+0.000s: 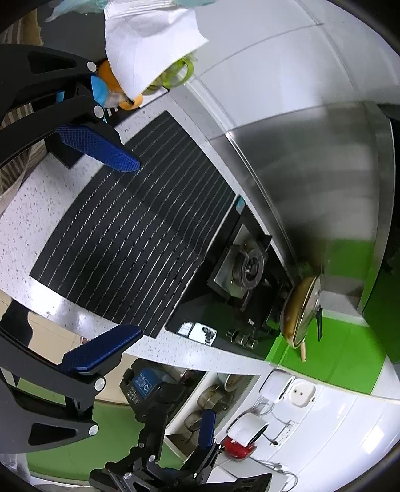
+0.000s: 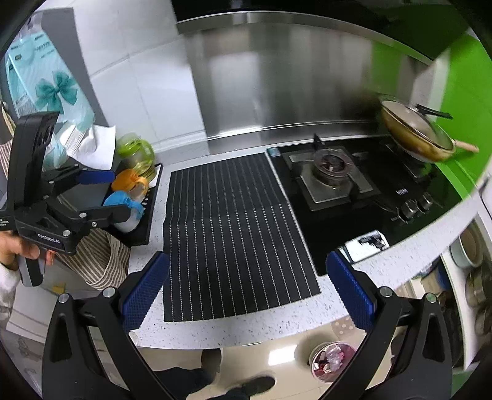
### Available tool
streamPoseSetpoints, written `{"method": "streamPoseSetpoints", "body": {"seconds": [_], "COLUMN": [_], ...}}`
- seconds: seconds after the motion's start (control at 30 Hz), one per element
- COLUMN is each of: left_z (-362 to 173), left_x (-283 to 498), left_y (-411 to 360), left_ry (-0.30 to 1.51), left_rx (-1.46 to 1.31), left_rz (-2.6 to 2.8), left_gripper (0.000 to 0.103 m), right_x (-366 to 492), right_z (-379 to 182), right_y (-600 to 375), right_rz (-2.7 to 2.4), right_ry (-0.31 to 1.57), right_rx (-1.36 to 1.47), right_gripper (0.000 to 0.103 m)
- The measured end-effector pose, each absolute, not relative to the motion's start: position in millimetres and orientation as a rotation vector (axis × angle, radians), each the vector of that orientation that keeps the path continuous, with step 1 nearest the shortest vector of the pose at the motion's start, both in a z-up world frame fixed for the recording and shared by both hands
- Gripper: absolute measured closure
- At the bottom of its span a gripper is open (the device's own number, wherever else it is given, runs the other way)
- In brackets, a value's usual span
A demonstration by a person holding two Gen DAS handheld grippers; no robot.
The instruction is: Collect trash
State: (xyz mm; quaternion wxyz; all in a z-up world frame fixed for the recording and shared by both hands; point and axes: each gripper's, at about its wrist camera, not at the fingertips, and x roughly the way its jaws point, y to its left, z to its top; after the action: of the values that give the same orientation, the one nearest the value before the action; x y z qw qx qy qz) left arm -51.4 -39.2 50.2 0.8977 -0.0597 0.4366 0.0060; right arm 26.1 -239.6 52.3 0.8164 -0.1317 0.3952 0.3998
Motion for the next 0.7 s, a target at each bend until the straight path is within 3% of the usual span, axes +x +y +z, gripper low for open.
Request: {"method": "streamPoseSetpoints", "body": {"seconds": [0.7], "left_z": [31.9], "left_x": [-44.0], "left_y": [-20.6], "left_ry": [0.959], "left_rx": [-0.204], "left_rz": [0.088], "left_gripper": [0.006], "right_x": [59.2], "right_z": [52.3], "right_y": [-202.9], "right_rz": [1.065], "right_ry": [0.833], "right_rx": [-0.339], "right_gripper": [0.003]}}
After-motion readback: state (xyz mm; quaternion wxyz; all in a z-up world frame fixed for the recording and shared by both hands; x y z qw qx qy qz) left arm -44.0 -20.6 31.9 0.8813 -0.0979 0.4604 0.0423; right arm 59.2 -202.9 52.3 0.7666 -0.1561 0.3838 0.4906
